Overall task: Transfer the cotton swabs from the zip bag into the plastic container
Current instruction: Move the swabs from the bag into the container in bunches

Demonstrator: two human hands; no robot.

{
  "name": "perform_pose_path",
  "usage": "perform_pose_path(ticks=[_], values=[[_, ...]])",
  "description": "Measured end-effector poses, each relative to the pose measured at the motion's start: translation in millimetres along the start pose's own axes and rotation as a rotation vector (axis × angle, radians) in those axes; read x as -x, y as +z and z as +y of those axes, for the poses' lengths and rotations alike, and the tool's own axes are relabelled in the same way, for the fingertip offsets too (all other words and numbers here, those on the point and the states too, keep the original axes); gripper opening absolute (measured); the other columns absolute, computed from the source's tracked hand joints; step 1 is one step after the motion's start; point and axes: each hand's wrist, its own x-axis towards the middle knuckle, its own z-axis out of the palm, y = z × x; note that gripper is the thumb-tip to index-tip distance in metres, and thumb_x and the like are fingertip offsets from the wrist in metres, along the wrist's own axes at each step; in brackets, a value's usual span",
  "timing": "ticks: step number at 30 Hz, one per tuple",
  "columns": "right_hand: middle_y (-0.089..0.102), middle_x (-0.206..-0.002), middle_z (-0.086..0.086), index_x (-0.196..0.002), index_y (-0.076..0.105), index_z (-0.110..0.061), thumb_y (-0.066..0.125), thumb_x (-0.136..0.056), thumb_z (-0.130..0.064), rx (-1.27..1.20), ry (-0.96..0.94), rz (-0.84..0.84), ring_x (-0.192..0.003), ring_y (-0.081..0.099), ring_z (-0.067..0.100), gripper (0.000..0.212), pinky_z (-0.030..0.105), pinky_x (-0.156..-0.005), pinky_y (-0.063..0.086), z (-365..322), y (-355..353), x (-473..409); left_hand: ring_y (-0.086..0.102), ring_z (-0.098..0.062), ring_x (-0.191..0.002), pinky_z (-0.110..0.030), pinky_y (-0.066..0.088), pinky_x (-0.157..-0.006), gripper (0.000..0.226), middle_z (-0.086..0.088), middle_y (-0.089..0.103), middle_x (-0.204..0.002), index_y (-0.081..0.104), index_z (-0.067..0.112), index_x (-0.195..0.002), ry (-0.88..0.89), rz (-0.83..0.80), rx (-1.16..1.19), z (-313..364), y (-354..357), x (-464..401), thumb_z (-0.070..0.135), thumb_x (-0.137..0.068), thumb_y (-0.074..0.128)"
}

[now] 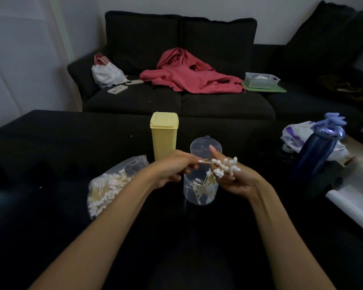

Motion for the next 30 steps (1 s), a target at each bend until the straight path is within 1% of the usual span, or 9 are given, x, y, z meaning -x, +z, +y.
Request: perform_pose_path(ticks=[2,5,7,12,22,24,25,27,30], values=[[0.044,-0.043,-0.002,-0.055,0.058,-0.013,0.053,-0.091,-0.030,0.042,0.008,0.028,-0.026,0.031,0.004,0.039,0.009,-0.027,0.025,0.4,-2.8,-5.3,0.043,-0.006,-0.066,-0.018,0.030,-0.054,0.024,0.005,0.052,-0.078,0.065,0.019,-0.109,0.042,0.060,-0.083,-0.6,3.7,0.9,0.028,-0.097,0.046],[0.041,-0.041,-0.003,-0.048,0.052,-0.013,0.052,-0.094,-0.036,0.137,-0.016,0.106,-0.028,0.031,0.004,0.051,0.011,-0.028,0.025,1.0,-10.3,-14.3,0.043,-0.003,-0.062,-0.008,0.032,-0.044,0.023,0.005,0.053,-0.074,0.068,0.015,-0.107,0.142,0.105,-0.113,-3.8,7.1,2.7,0.022,-0.097,0.048],[0.040,-0.041,-0.003,-0.048,0.050,-0.014,0.053,-0.093,-0.039,0.178,-0.033,0.131,-0.030,0.030,0.004,0.051,0.012,-0.029,0.025,1.3,-12.4,-16.2,0.045,-0.001,-0.062,-0.004,0.033,-0.043,0.025,0.006,0.055,-0.075,0.068,0.012,-0.110,0.207,0.109,-0.167,-4.8,8.5,2.6,0.019,-0.098,0.047],[0.040,-0.047,-0.001,-0.058,0.051,-0.012,0.055,-0.092,-0.036,0.108,-0.023,0.170,-0.031,0.032,0.004,0.042,0.012,-0.029,0.025,-0.3,-16.7,-16.2,0.050,-0.003,-0.078,-0.012,0.038,-0.062,0.028,0.009,0.054,-0.084,0.061,0.013,-0.119,0.288,0.068,-0.251,-3.1,8.0,3.2,0.016,-0.100,0.041],[0.050,-0.047,-0.002,-0.073,0.055,-0.013,0.050,-0.095,-0.031,0.008,-0.099,0.210,-0.032,0.038,0.004,0.029,0.009,-0.032,0.031,-1.2,-6.0,-12.5,0.044,0.001,-0.061,-0.002,0.034,-0.039,0.023,0.008,0.054,-0.077,0.062,0.009,-0.116,0.235,0.092,-0.192,5.9,2.9,-4.0,0.013,-0.097,0.048],[0.062,-0.057,0.004,-0.083,0.060,-0.013,0.048,-0.097,-0.030,0.093,-0.134,0.260,-0.042,0.056,0.006,0.025,0.016,-0.044,0.048,-2.1,-3.6,-15.9,0.047,0.002,-0.057,-0.002,0.033,-0.038,0.020,0.008,0.057,-0.075,0.063,0.008,-0.112,0.216,0.098,-0.159,6.3,0.1,-5.3,0.013,-0.096,0.051],[0.070,-0.071,0.009,-0.090,0.064,-0.009,0.050,-0.095,-0.032,0.168,-0.141,0.280,-0.059,0.067,0.012,0.027,0.025,-0.062,0.057,-1.5,-2.7,-19.3,0.050,0.004,-0.054,-0.002,0.031,-0.037,0.019,0.008,0.059,-0.075,0.062,0.009,-0.111,0.217,0.080,-0.152,6.4,0.2,-5.5,0.014,-0.095,0.052],[0.072,-0.095,0.016,-0.102,0.066,-0.003,0.055,-0.092,-0.035,0.271,-0.141,0.322,-0.088,0.069,0.023,0.035,0.039,-0.091,0.054,-0.1,-1.1,-24.0,0.051,0.010,-0.046,-0.002,0.030,-0.037,0.016,0.006,0.060,-0.075,0.062,0.010,-0.108,0.223,0.044,-0.137,7.0,1.8,-5.7,0.015,-0.095,0.053],[0.072,-0.096,0.016,-0.102,0.066,-0.001,0.059,-0.090,-0.036,0.288,-0.170,0.378,-0.090,0.069,0.027,0.038,0.040,-0.088,0.055,0.5,2.3,-25.0,0.054,0.007,-0.055,-0.003,0.033,-0.040,0.014,0.008,0.061,-0.078,0.059,0.015,-0.106,0.210,0.052,-0.132,9.1,3.6,-8.9,0.020,-0.096,0.051]])
